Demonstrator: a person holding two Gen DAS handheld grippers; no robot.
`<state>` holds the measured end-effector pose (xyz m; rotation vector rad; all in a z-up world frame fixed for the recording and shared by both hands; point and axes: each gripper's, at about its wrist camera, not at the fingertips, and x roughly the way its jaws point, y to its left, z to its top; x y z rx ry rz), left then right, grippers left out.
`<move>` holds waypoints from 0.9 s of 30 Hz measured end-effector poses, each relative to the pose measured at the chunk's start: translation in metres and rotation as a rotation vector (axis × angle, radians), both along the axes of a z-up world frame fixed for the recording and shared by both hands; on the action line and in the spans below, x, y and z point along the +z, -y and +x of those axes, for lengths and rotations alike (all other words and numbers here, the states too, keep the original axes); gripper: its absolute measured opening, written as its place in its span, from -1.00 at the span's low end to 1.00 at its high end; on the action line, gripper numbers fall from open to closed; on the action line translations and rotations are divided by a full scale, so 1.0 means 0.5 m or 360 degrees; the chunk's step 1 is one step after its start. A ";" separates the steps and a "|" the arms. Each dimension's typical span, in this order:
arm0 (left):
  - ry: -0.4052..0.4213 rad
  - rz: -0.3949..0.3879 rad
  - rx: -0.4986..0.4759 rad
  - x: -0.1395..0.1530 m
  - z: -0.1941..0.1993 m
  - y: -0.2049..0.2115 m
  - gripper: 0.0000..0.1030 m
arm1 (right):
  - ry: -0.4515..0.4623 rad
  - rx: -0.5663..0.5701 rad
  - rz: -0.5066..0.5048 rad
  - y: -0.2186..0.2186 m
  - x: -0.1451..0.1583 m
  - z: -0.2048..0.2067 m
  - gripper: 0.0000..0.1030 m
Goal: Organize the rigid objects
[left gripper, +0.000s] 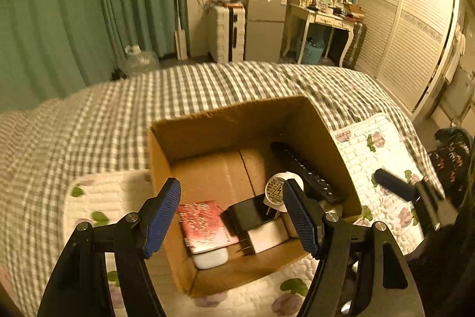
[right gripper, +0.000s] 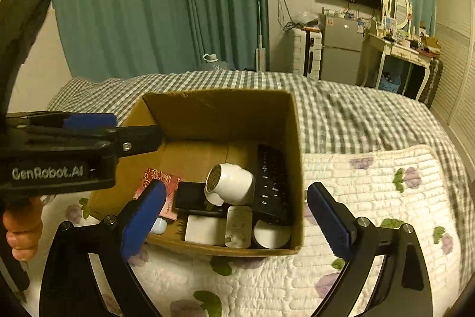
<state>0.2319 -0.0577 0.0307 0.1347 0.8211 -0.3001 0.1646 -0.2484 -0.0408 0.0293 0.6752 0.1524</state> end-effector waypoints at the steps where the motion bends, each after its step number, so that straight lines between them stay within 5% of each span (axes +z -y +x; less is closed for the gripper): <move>1: 0.0035 0.0011 0.0009 0.010 -0.011 -0.002 0.44 | 0.0009 -0.0007 -0.0002 0.004 0.008 -0.005 0.87; 15: 0.0562 -0.0022 0.0186 0.154 -0.235 -0.057 0.45 | 0.0313 0.0017 -0.0102 0.041 0.188 -0.150 1.00; 27: 0.0762 0.0056 0.0295 0.039 -0.314 -0.048 0.46 | 0.0455 -0.0029 -0.0028 0.057 0.132 -0.195 1.00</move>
